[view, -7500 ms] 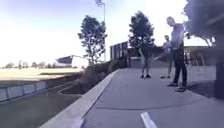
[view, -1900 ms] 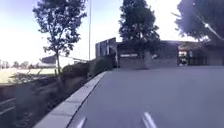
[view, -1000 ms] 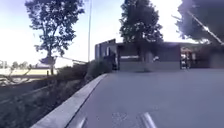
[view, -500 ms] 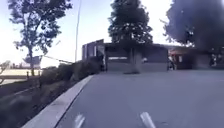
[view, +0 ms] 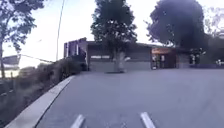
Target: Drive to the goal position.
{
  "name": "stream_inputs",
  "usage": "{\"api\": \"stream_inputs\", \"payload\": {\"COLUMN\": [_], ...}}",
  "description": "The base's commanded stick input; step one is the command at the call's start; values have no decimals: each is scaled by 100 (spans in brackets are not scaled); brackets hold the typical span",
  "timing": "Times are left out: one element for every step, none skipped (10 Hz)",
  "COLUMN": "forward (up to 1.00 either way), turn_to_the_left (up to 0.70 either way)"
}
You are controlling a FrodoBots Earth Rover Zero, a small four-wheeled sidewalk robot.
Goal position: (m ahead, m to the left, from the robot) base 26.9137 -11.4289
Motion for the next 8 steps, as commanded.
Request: {"api": "stream_inputs", "payload": {"forward": [98, 98, 98, 98, 98, 99, 98, 97], "turn_to_the_left": [0, 0, 0, 0, 0, 0, 0, 0]}}
